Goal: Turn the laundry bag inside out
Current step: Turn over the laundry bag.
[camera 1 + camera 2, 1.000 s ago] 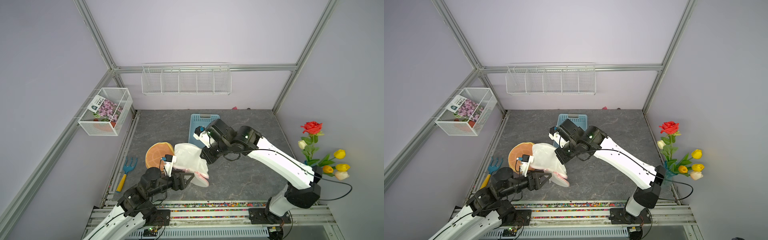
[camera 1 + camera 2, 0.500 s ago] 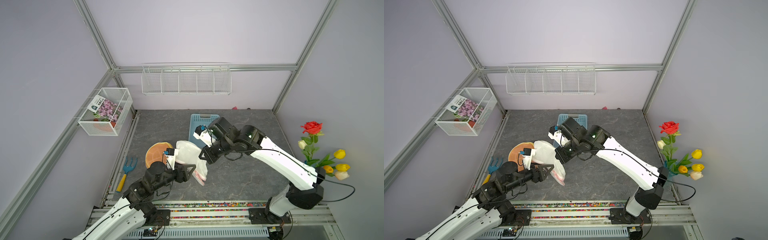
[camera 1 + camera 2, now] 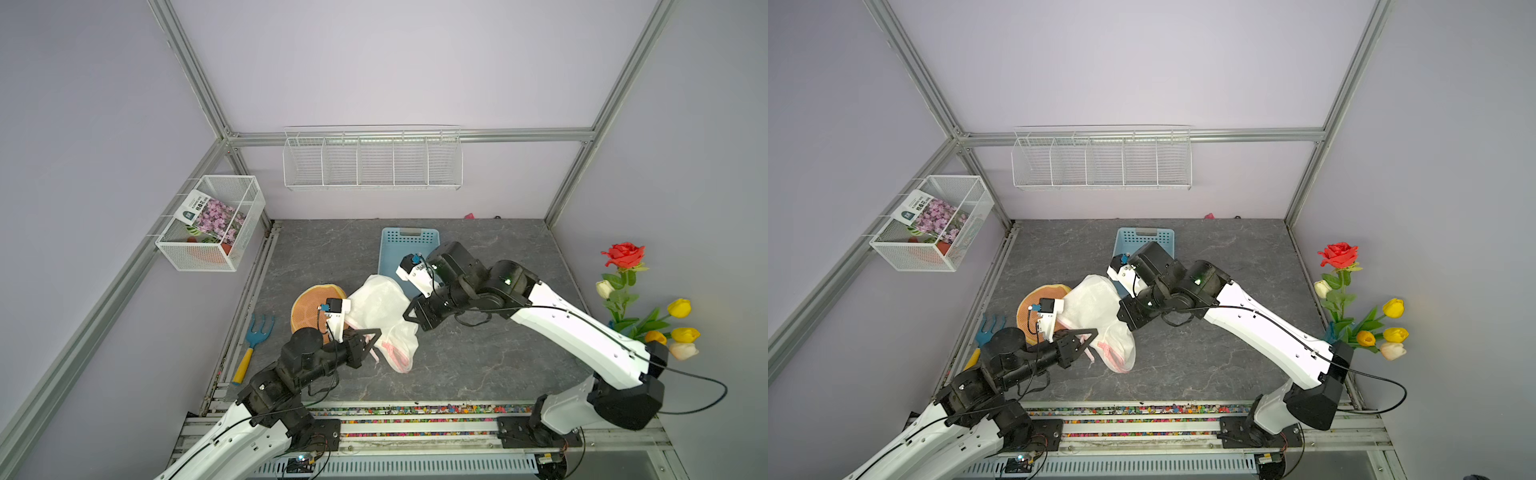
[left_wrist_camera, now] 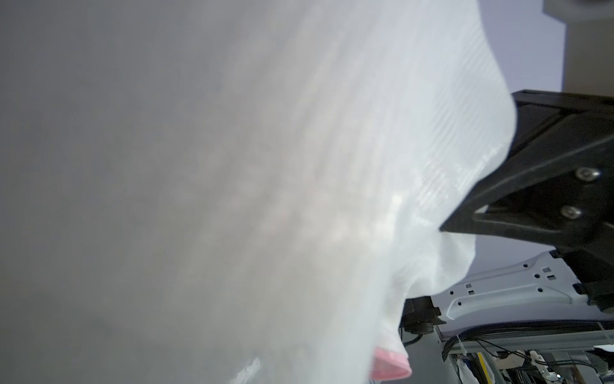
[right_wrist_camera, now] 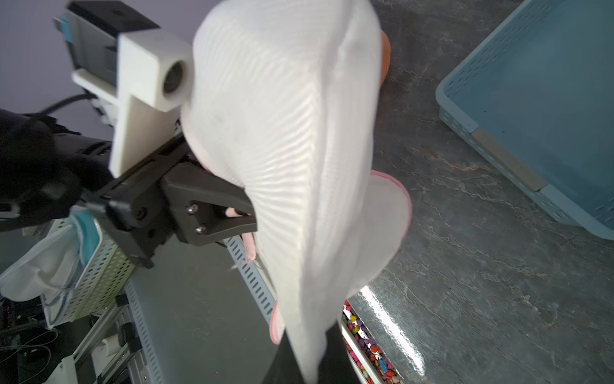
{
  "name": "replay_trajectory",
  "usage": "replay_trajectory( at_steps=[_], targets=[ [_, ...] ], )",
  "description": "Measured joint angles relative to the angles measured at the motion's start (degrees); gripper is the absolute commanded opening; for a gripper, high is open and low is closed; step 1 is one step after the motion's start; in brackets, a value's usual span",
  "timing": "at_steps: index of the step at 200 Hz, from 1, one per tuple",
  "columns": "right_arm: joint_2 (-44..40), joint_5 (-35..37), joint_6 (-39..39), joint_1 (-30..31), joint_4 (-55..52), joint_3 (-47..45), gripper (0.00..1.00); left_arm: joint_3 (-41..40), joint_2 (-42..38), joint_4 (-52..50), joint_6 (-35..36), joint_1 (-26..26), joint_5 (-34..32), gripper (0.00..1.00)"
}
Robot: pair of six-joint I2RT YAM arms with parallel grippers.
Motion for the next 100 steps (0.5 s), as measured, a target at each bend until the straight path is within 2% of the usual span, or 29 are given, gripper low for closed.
replay_trajectory(
  at_steps=[15,20,32,40,63,100],
  targets=[
    [-1.09,1.53,0.13,-0.17,2.51,-3.93,0.10,1.51,0.44,-2.34,0.70,0.00,0.57,0.00],
    [-1.36,2.03,0.39,-0.24,3.23,-5.09,0.18,1.88,0.55,-2.86,1.01,0.00,0.76,0.00],
    [-2.08,2.78,1.07,-0.26,5.11,-8.22,0.45,2.69,0.70,-3.93,1.79,0.00,0.85,0.00],
    [-2.60,2.86,1.22,-0.24,6.36,-10.38,0.53,3.26,0.70,-4.42,2.21,0.00,0.68,0.00],
    [-5.25,3.21,1.92,-0.17,10.75,-15.91,0.57,5.16,0.79,-5.64,3.48,-0.13,0.13,0.00],
    [-16.94,1.14,6.08,0.02,21.35,-25.03,0.52,6.56,0.68,-5.68,4.44,-0.15,-2.91,0.00]
  ],
)
